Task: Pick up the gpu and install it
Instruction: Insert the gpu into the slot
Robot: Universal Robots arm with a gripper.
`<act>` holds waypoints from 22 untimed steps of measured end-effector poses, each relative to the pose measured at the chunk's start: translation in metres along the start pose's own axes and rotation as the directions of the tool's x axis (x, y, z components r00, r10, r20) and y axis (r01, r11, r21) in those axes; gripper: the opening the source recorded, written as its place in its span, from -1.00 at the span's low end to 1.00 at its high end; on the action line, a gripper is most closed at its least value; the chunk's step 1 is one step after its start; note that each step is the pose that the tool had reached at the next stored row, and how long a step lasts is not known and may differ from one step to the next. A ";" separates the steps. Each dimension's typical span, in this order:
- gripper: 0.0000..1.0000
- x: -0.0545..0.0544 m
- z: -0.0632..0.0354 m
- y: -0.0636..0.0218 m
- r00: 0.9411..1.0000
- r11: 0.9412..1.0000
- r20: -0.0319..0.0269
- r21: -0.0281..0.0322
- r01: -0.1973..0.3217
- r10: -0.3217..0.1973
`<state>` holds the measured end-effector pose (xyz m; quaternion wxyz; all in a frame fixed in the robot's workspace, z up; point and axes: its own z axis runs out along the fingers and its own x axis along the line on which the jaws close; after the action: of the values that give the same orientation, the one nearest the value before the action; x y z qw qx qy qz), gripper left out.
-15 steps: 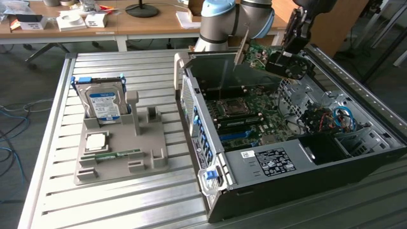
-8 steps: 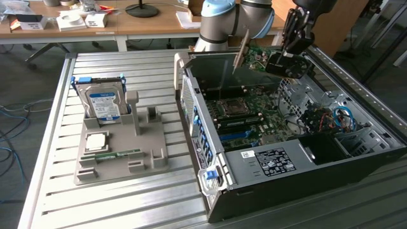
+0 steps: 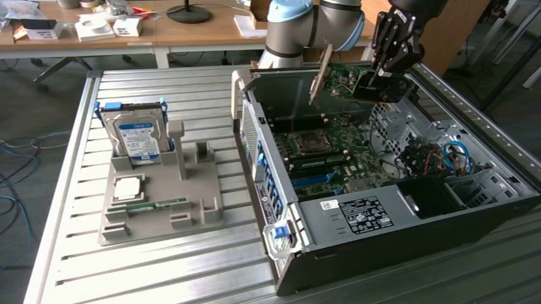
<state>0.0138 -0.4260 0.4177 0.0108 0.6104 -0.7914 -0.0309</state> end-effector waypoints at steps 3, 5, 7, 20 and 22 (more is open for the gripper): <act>-0.47 0.000 0.0000 0.0000 1.000 1.000 -0.001 0.000 0.010 -0.010; -0.47 0.000 0.0001 0.0000 1.000 1.000 0.000 0.000 0.010 -0.010; -0.47 0.000 0.0001 0.0000 1.000 1.000 0.000 0.000 0.010 -0.010; -0.47 0.000 0.0008 0.0000 0.990 0.990 -0.009 -0.004 0.144 -0.144; -0.47 0.000 0.0010 0.0000 0.985 0.985 -0.010 -0.005 0.173 -0.173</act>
<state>0.0137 -0.4260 0.4167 0.0134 0.6769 -0.7353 -0.0299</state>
